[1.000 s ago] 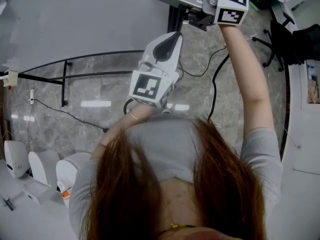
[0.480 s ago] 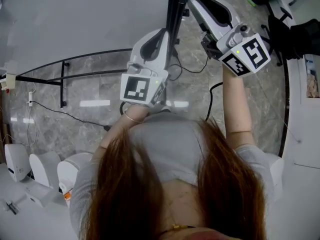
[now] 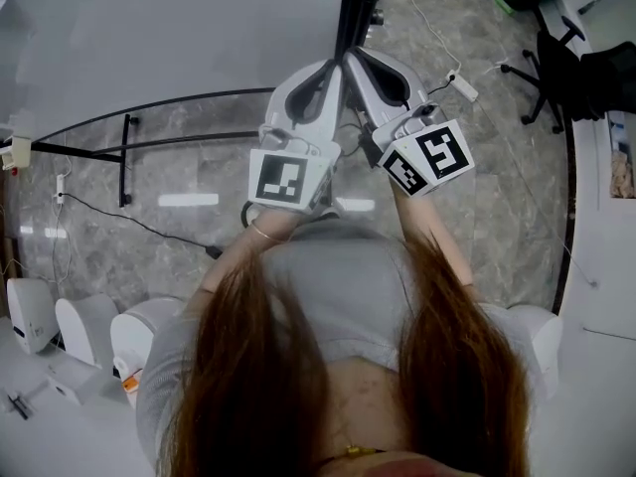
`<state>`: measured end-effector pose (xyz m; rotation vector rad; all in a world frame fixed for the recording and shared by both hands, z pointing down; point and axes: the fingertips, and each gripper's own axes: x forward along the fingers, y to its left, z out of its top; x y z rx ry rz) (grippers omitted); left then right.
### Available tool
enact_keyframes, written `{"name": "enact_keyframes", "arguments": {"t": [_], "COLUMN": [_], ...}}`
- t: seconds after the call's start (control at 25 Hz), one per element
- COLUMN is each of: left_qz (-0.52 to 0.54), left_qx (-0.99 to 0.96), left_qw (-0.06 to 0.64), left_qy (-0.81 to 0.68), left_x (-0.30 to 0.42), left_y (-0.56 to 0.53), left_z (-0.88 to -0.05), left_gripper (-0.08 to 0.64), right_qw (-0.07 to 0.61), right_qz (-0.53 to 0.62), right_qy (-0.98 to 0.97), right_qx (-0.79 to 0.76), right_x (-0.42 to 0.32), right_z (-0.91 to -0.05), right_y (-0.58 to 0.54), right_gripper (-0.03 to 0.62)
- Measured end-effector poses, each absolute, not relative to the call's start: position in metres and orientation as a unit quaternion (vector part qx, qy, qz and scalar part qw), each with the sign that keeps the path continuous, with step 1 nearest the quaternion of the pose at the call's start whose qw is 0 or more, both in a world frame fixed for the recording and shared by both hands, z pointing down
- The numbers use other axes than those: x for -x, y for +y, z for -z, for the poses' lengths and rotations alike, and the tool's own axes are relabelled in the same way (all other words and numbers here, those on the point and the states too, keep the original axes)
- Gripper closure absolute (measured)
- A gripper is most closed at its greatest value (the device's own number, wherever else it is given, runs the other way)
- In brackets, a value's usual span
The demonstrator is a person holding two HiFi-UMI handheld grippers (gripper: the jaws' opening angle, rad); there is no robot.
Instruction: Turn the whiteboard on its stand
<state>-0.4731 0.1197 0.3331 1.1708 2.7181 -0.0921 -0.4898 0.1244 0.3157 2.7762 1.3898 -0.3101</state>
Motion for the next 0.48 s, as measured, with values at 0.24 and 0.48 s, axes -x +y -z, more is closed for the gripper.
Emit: {"name": "enact_keyframes", "arguments": {"t": [0.24, 0.48], "left_qz": [0.040, 0.035], "left_qx": [-0.406, -0.398], "left_qw": [0.082, 0.077], "left_qy": [0.910, 0.914], "left_x": [0.469, 0.444], "left_y": [0.116, 0.110], "left_z": [-0.334, -0.339], "left_gripper": [0.563, 0.563], "right_qw": [0.017, 0.019], "right_qz": [0.058, 0.044], "right_qy": [0.465, 0.472], "right_qx": [-0.883, -0.880], "right_x": [0.486, 0.462], "right_z": [-0.337, -0.344], "right_y": [0.123, 0.110], "right_gripper": [0.598, 0.598]}}
